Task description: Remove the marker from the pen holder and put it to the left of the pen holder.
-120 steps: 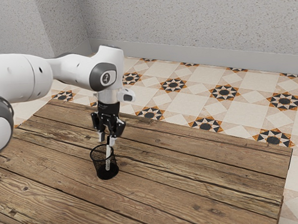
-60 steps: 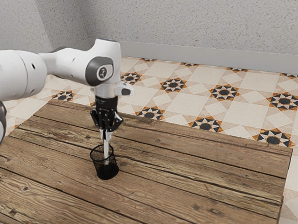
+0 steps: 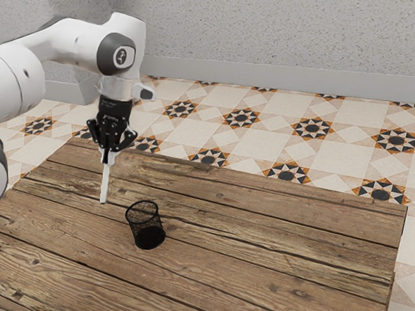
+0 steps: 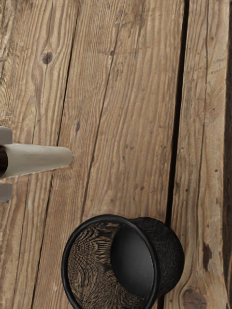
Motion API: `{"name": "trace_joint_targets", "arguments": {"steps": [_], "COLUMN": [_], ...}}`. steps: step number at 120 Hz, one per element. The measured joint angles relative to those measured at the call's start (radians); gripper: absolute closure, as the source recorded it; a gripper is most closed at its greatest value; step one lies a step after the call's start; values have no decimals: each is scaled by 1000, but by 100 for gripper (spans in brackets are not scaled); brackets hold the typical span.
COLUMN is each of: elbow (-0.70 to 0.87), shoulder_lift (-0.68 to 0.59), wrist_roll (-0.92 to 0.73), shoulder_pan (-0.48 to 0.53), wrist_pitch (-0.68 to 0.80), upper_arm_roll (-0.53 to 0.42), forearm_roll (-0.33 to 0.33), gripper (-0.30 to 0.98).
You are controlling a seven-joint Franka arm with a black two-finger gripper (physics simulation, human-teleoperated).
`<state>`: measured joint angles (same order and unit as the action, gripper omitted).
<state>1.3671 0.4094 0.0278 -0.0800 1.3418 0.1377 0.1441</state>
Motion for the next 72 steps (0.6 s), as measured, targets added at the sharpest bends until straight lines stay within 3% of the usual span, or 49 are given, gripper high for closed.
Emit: {"name": "trace_joint_targets", "arguments": {"steps": [24,39,72], "elbow": [-55,-91,-97], "shoulder_lift": [130,274,328], "wrist_roll": [8,13,28], "shoulder_pan": [1,2,3], "wrist_pitch": [-135,-169,-191], "upper_arm_roll": [64,71,70], "forearm_roll": [31,31,11], "gripper": [79,79,79]}}
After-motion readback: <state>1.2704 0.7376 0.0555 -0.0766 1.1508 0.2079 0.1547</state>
